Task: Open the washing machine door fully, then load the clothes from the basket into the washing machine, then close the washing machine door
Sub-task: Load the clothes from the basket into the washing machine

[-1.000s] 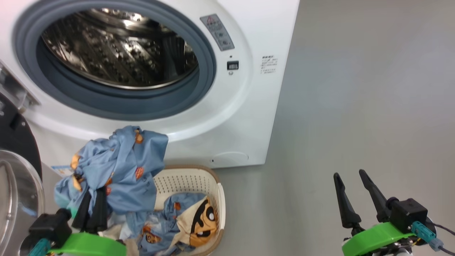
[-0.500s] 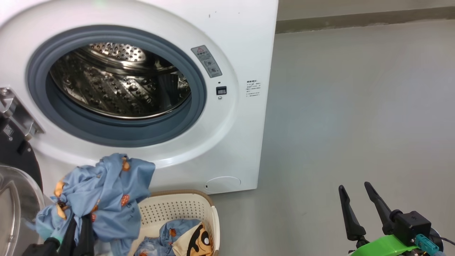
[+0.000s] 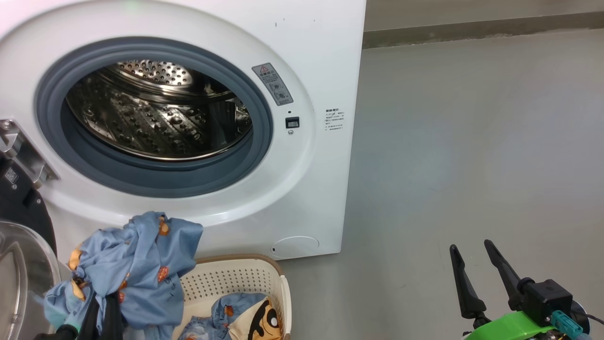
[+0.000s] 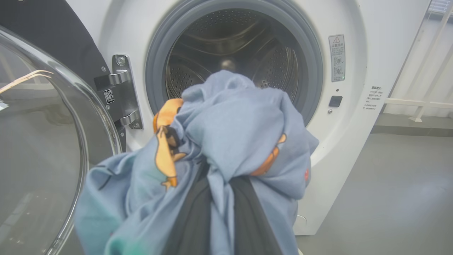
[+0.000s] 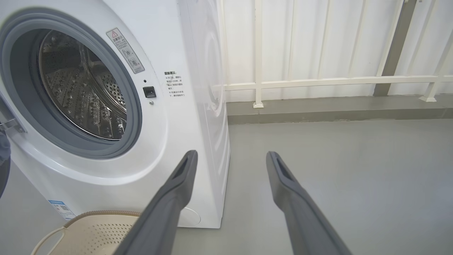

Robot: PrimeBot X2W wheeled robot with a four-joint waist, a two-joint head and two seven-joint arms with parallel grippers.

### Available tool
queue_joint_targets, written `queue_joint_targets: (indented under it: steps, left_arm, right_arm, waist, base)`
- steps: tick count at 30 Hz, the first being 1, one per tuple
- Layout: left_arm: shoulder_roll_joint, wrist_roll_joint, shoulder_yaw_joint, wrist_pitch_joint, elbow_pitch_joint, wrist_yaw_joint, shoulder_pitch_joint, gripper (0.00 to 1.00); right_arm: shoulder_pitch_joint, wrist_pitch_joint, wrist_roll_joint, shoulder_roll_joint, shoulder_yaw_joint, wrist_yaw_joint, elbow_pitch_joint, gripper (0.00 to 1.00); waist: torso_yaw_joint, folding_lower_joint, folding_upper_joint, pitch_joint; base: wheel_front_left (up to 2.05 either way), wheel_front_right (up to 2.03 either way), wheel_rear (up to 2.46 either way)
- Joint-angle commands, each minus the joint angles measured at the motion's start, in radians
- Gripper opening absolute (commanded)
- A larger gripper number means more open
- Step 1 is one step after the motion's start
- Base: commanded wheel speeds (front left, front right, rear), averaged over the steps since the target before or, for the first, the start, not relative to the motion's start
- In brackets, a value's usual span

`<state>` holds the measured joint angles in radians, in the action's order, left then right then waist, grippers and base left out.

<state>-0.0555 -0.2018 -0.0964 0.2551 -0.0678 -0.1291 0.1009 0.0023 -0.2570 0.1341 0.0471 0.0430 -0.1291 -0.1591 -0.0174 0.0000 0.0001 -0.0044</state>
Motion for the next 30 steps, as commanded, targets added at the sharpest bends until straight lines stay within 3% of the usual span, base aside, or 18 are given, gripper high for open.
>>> queue_joint_targets:
  steps: [1,21,30]
  left_arm:
    - [-0.008,0.009,-0.037,0.007,0.032,-0.002,-0.022,0.0]
    - [0.0,-0.028,-0.023,0.007,0.022,-0.002,-0.088,0.0]
    - [-0.04,-0.082,-0.019,0.007,-0.013,-0.002,-0.283,0.0]
  right_arm:
    - [-0.005,-0.005,-0.001,0.003,-0.023,-0.002,0.026,1.0]
    - [-0.019,-0.005,0.012,0.003,-0.033,-0.002,0.018,1.0]
    - [-0.07,-0.005,0.009,0.003,-0.051,-0.002,0.032,1.0]
  waist:
    - [0.001,0.0,-0.0001,0.0]
    - [-0.008,0.0,-0.0001,0.076]
    - [-0.027,0.0,-0.0001,0.21]
  base:
    - [0.0,0.0,0.0]
    - [0.0,0.0,0.0]
    - [0.0,0.0,0.0]
